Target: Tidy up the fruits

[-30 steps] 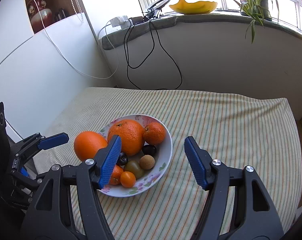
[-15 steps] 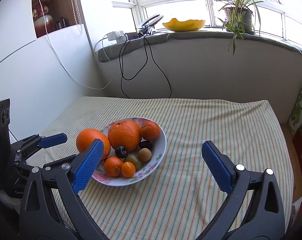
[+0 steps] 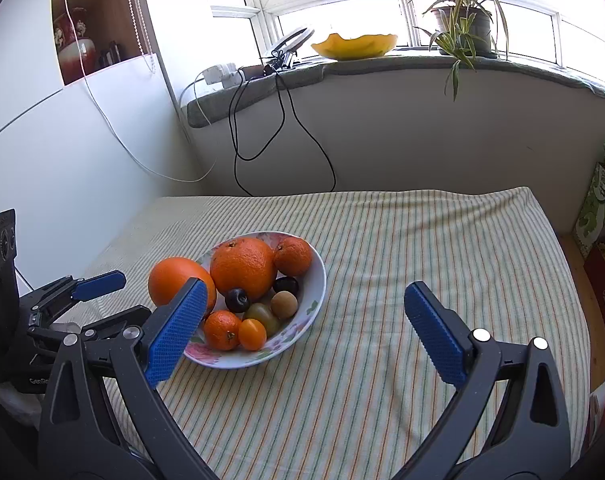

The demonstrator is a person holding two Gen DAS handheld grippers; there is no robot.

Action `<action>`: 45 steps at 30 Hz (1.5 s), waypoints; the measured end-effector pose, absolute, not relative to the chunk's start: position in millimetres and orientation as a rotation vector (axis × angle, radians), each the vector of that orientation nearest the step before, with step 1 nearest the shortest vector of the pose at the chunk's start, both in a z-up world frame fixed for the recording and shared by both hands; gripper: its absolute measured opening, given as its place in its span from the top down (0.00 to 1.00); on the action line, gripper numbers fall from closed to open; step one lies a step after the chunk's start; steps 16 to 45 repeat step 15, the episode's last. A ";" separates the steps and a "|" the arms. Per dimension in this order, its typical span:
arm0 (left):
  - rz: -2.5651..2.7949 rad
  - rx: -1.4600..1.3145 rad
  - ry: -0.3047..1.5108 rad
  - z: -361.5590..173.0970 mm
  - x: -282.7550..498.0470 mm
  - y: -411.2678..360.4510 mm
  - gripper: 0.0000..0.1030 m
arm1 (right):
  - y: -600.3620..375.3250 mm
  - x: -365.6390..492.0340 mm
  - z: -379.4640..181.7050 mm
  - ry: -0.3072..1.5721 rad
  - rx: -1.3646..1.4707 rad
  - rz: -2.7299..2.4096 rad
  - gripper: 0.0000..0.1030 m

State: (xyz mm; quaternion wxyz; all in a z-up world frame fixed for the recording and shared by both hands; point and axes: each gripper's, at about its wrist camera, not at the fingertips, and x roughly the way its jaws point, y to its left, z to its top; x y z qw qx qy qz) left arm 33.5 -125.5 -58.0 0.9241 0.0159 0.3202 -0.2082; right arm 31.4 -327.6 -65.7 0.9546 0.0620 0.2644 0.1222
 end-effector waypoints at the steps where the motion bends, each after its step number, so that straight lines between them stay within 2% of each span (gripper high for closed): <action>1: -0.426 0.034 0.655 -57.7 33.6 -126.3 0.23 | -327.5 31.1 -66.0 0.538 0.126 0.249 0.02; 45: -0.429 0.037 0.637 -57.5 33.4 -124.5 0.23 | -326.4 31.8 -71.2 0.550 0.128 0.250 0.02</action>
